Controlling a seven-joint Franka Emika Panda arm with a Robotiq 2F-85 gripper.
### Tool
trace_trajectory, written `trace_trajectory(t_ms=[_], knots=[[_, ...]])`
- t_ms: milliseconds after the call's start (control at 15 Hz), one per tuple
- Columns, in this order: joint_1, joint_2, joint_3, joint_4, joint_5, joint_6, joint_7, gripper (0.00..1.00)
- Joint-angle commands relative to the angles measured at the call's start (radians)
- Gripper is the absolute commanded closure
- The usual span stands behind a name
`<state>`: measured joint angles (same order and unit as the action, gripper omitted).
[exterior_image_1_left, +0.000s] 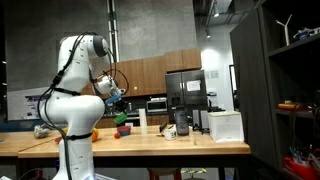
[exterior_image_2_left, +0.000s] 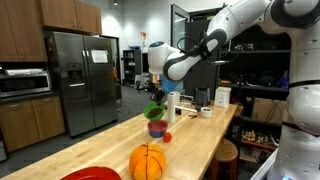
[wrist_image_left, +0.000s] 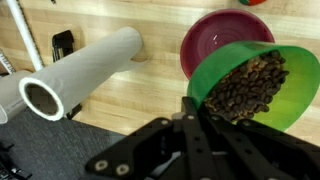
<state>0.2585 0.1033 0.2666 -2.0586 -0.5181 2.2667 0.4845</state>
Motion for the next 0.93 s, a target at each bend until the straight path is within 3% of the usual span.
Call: trace_trajectory(t_ms=[0,867], knots=[[0.026,0.049,-0.028,0.070,-0.045,-0.078,0.007,0.99],[0.066,0.106,-0.055,0.152,-0.156,-0.301,0.019,0.99]])
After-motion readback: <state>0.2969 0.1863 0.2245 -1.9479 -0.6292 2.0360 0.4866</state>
